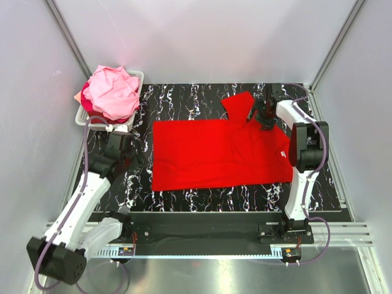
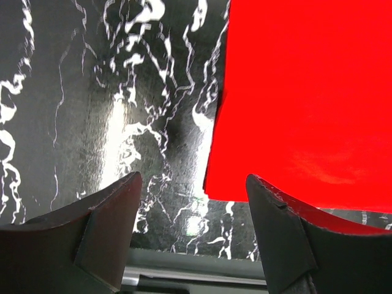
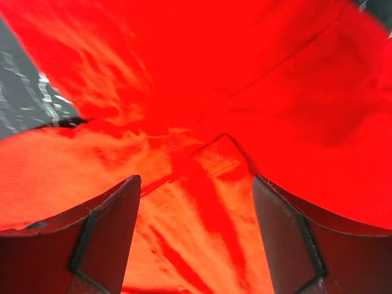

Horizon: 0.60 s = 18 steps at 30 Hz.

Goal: Fold and stack the t-shirts
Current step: Fold the tshirt

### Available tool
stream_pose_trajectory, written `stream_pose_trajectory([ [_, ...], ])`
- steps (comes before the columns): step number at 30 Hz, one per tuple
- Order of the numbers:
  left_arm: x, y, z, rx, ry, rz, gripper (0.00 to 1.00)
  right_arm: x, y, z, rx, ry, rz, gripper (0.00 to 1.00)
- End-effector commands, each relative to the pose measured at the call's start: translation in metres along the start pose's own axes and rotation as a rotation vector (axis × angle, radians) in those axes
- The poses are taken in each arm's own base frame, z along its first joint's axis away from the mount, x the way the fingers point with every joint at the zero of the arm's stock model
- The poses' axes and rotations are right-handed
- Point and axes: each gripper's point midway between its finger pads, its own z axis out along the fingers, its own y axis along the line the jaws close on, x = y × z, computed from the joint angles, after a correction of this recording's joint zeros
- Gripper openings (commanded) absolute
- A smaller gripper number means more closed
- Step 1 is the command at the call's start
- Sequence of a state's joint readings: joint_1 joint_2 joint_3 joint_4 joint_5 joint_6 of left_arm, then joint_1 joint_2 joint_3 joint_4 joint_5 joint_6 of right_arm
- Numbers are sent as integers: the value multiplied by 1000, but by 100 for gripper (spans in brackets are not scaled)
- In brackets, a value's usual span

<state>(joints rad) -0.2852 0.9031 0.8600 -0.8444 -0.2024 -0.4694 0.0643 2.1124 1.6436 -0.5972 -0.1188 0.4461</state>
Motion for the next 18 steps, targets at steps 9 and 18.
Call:
stream_pose_trajectory([
  [9, -40, -8, 23, -68, -38, 75, 74, -111, 32, -25, -76, -154, 51, 81],
  [18, -5, -35, 47, 25, 103, -105, 73, -114, -22, -27, 102, -160, 150, 80],
])
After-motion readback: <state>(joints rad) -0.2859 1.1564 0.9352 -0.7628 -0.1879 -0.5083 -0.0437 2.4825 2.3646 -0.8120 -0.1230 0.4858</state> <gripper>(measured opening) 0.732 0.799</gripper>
